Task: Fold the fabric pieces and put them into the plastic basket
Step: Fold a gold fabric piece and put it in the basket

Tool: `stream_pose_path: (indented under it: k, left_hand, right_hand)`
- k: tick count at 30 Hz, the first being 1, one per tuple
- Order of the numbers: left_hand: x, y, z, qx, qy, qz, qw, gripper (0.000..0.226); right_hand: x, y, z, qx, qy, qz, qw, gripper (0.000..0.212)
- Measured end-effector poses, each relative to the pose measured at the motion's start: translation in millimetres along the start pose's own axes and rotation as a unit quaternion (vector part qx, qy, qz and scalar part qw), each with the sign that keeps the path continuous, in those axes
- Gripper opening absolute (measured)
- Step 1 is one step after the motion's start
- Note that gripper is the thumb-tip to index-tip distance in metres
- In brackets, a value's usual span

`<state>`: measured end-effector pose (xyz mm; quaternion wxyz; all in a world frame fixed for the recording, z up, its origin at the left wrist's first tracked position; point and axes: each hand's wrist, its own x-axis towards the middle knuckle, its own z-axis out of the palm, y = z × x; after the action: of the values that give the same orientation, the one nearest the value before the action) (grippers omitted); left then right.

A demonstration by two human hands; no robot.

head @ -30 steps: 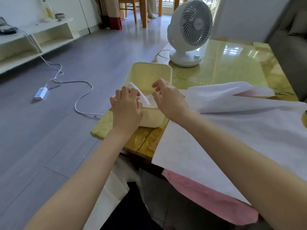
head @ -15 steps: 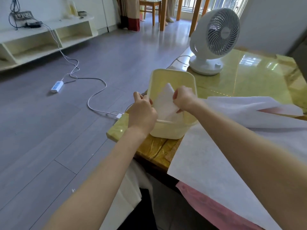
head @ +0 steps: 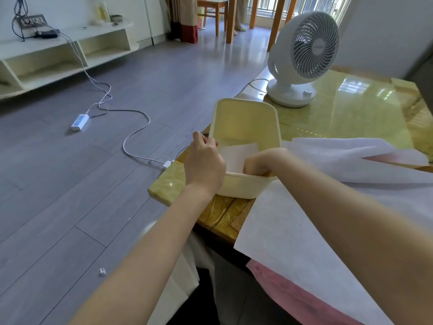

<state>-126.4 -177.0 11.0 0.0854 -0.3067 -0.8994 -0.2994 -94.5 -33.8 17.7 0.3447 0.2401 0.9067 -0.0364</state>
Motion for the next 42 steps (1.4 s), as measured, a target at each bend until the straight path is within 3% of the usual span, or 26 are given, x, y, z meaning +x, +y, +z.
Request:
stream_pose_path:
  k: [3,6,10,13,16,20,22,26,30,34,37,42]
  left_hand:
    - [-0.1,2.0,1.9,0.031,0.018,-0.002,0.999,0.033]
    - [-2.4,7.9,4.7,0.077,0.074,0.050,0.993,0.035]
    - [-22.8,33.1,11.5,0.025,0.107,0.182,0.977,0.028]
    - [-51.8,50.6,24.4,-0.035,0.057,0.269,0.961,0.021]
    - [-81.8,54.5,51.9,-0.025,-0.029,0.330,0.943,0.016]
    - [-115.2,56.6,83.0,-0.016,-0.238,0.368,0.899,0.018]
    - [-129.6,61.0,91.5,0.011,-0.292,0.386,0.875,0.022]
    - [-138.0,61.6,90.4,0.069,-0.293,0.404,0.864,0.035]
    - [-138.0,58.8,81.9,0.098,-0.332,0.436,0.831,0.055]
    - [-136.6,62.8,76.7,0.120,-0.365,0.448,0.807,0.055]
    - [-135.2,64.6,75.6,0.080,-0.364,0.419,0.828,0.034]
    - [-128.9,67.7,75.0,0.055,-0.315,0.393,0.862,0.028]
  right_hand:
    - [-5.4,0.1,-1.3,0.057,0.047,-0.003,0.997,0.031]
    - [-21.5,7.3,-3.0,0.149,0.185,-0.020,0.971,0.036]
    - [-67.8,17.5,26.2,0.281,0.427,-0.038,0.858,0.029]
    - [-93.9,24.5,75.1,0.329,0.522,-0.022,0.787,0.019]
    - [-105.5,36.0,132.3,0.339,0.503,0.034,0.794,0.020]
    - [-115.4,50.3,203.3,0.331,0.398,0.086,0.851,0.029]
    - [-121.0,55.5,231.2,0.290,0.356,0.092,0.883,0.032]
    - [-133.4,60.0,256.2,0.207,0.361,0.068,0.907,0.037]
    - [-147.3,68.7,276.0,0.144,0.326,0.048,0.933,0.052]
    - [-157.7,74.8,281.7,0.201,0.371,0.030,0.906,0.033]
    - [-164.9,81.5,280.0,0.258,0.386,0.042,0.885,0.015]
    - [-178.6,100.7,279.9,0.297,0.406,0.123,0.856,0.017]
